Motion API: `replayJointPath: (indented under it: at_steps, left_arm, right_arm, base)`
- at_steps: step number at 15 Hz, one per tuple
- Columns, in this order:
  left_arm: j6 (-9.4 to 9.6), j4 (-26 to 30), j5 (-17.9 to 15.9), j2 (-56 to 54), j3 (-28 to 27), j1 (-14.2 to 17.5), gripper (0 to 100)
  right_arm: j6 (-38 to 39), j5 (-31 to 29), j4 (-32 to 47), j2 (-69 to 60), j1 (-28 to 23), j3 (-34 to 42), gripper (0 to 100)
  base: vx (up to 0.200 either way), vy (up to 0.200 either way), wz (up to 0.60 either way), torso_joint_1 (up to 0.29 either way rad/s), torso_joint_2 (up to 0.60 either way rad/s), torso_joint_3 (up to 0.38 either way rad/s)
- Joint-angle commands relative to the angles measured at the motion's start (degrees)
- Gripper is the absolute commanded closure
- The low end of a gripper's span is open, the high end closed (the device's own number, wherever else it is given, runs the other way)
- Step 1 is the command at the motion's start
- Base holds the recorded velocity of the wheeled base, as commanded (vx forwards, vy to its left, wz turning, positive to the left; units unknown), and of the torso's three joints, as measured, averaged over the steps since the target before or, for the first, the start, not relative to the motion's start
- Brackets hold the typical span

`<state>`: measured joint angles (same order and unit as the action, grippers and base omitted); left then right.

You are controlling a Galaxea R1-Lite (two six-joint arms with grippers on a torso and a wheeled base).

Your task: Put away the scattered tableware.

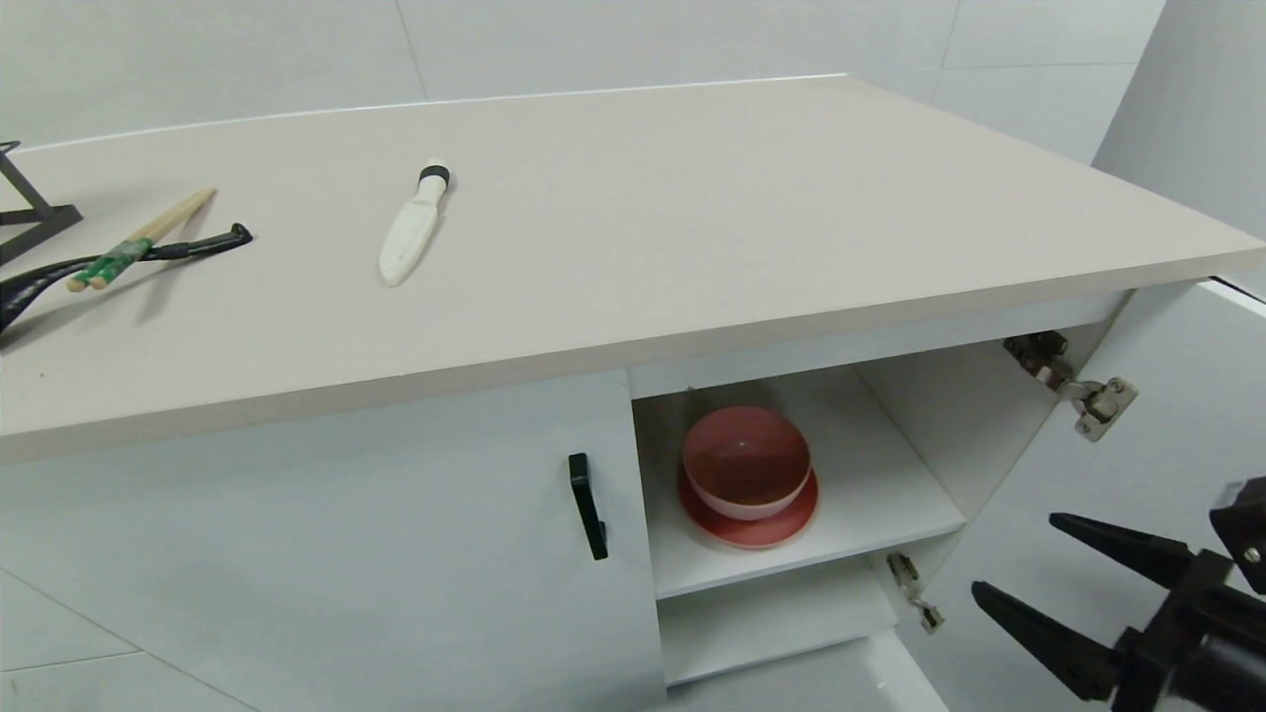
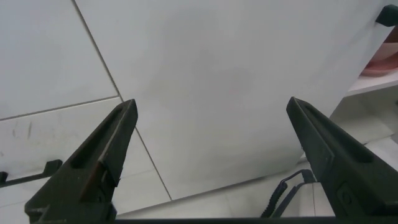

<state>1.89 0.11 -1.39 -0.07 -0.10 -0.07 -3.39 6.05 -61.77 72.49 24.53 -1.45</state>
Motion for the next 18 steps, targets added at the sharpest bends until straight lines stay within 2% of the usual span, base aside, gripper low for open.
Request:
replayJointPath:
  at_steps: [1,2,4,6,7,8,9,14,18]
  left_arm:
    - [-0.04,0.1,0.0,0.1,0.0,0.0,0]
    - [-0.13,0.1,0.1,0.1,0.0,0.0,0]
    - [-0.13,0.1,0.1,0.1,0.0,0.0,0]
    - [-0.13,0.1,0.2,0.1,0.0,0.0,0]
    - [-0.13,0.1,0.2,0.1,0.0,0.0,0]
    - [0.04,0.1,0.2,0.1,0.0,0.0,0]
    - [0.31,0.0,0.2,0.1,0.0,0.0,0]
    - [-0.22,0.0,0.9,0.1,0.0,0.0,0]
    - [-0.22,0.0,0.9,0.1,0.0,0.0,0]
  right_arm:
    - [0.5,-0.5,11.5,-15.9,-3.2,1.5,0]
    - [0.8,-0.6,14.8,-20.4,-4.9,1.5,0]
    - [0.8,-0.5,26.0,-35.7,-11.8,1.5,0]
    - [1.0,0.1,42.0,-56.5,-19.6,1.4,0]
    - [1.4,2.5,50.7,-66.4,-22.7,1.1,0]
    - [1.2,5.2,59.0,-72.5,-24.5,1.1,0]
    - [1.1,5.6,61.9,-72.3,-24.7,0.6,0]
    - [-4.0,5.4,59.7,-72.5,-24.7,1.5,0]
    - [-3.8,-4.0,60.3,-72.5,-24.7,1.5,0]
  base:
    - [-0.2,0.0,0.0,-0.002,0.0,0.002]
    - [-0.2,0.0,0.0,0.007,0.01,0.002]
    - [-0.2,0.0,0.0,0.0,0.0,0.0]
    - [-0.2,0.0,0.0,0.015,0.0,0.0]
    - [-0.2,0.0,0.0,0.002,-0.01,0.002]
    - [-0.2,0.0,0.0,-0.002,-0.01,0.002]
    - [-0.2,0.0,0.0,-0.002,0.0,-0.002]
    - [-0.2,0.0,0.0,0.002,0.0,0.001]
    - [-0.2,0.0,0.0,0.005,0.0,0.004]
